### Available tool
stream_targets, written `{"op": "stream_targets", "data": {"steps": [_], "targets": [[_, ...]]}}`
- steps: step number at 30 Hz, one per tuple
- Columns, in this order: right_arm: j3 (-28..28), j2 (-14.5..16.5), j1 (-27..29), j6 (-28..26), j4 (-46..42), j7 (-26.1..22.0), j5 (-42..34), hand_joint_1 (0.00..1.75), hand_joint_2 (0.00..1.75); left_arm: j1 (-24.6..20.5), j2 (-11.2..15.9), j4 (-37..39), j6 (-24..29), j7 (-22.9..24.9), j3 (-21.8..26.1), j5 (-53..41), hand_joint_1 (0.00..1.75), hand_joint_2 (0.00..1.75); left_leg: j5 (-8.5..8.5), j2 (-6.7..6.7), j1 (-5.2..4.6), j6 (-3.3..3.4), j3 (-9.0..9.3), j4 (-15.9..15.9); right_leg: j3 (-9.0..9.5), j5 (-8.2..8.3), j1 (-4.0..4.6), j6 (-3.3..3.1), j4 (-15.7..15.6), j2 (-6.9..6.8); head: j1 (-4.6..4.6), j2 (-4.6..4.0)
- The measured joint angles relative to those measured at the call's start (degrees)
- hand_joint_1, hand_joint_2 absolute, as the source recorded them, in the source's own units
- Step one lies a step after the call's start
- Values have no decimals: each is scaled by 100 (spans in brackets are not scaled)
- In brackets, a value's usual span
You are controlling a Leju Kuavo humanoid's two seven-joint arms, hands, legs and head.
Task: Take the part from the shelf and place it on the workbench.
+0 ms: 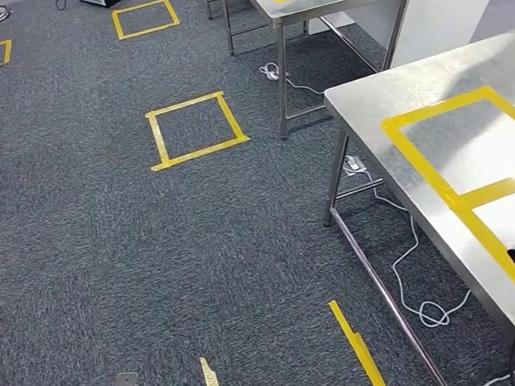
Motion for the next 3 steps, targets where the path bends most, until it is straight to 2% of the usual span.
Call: {"op": "stream_targets", "data": {"steps": [2, 3], "targets": [[227, 46, -121, 41, -73, -58, -114, 0, 0, 7, 3, 0, 5, -10, 3, 0, 0, 0, -296, 0, 25, -37, -336, 735, -7, 1, 8, -18, 3, 1, -6, 0], [284, 58, -148, 48, -89, -69, -132, 0, 0, 10, 4, 0, 5, -12, 3, 1, 0, 0, -358, 0, 30, -43, -422, 920, -8, 1, 10, -21, 4, 1, -6, 0]]}}
